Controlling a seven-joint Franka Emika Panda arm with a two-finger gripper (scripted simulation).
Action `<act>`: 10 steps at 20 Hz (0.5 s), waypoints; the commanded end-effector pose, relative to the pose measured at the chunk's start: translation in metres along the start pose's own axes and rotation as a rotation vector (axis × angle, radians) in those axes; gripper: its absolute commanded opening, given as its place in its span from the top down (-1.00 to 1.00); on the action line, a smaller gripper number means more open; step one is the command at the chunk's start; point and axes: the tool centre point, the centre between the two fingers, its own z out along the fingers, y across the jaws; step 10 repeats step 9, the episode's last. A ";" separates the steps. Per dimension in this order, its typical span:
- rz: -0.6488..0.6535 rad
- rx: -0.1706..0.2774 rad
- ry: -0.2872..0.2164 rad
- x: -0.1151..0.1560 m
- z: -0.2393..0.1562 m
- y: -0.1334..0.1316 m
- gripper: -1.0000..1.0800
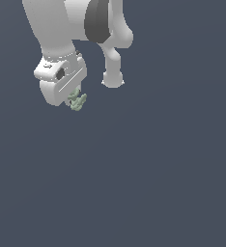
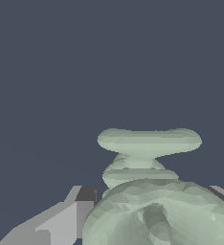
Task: Pick up the object and move it to a goal position.
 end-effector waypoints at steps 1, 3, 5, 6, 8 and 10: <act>-0.001 0.001 0.000 -0.011 -0.013 0.000 1.00; -0.001 0.001 0.000 -0.017 -0.020 0.000 1.00; -0.001 0.001 -0.001 -0.021 -0.024 0.000 1.00; 0.000 0.001 -0.001 -0.023 -0.026 0.001 1.00; 0.000 0.001 -0.002 -0.024 -0.027 0.001 1.00; 0.000 0.001 -0.002 -0.024 -0.027 0.001 1.00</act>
